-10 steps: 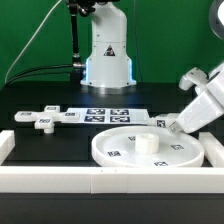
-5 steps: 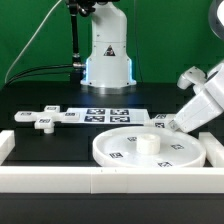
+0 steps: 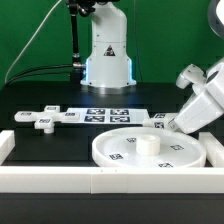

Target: Assemble round table

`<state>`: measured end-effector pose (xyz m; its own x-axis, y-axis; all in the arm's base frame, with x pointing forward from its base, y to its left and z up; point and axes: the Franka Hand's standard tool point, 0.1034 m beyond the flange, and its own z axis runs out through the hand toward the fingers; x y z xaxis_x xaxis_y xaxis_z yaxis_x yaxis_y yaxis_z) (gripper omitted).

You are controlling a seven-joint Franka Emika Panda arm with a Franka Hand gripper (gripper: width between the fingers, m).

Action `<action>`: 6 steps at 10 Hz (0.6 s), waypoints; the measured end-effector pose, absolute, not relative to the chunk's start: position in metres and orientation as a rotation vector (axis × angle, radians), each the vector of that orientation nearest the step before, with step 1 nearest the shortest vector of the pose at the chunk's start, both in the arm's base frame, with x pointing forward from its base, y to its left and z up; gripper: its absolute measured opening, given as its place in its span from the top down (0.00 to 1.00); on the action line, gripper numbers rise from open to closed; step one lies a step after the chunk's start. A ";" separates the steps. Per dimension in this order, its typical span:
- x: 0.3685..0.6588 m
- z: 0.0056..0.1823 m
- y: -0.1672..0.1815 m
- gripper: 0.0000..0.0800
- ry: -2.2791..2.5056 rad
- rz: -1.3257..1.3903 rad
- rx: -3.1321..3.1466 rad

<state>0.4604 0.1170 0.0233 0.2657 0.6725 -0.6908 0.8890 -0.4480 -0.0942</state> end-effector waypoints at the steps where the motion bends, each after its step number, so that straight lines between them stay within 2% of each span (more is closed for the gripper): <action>1: 0.462 0.028 0.118 0.49 1.443 -0.970 2.225; 6: 0.486 0.064 0.108 0.49 1.618 -1.045 2.129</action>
Offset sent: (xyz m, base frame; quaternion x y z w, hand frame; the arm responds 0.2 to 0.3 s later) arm 0.0129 0.0021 0.0384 0.0245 -0.0105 -0.0674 0.9974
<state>0.4862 0.1080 0.0636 0.1159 0.7234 -0.6807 0.9180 -0.3397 -0.2048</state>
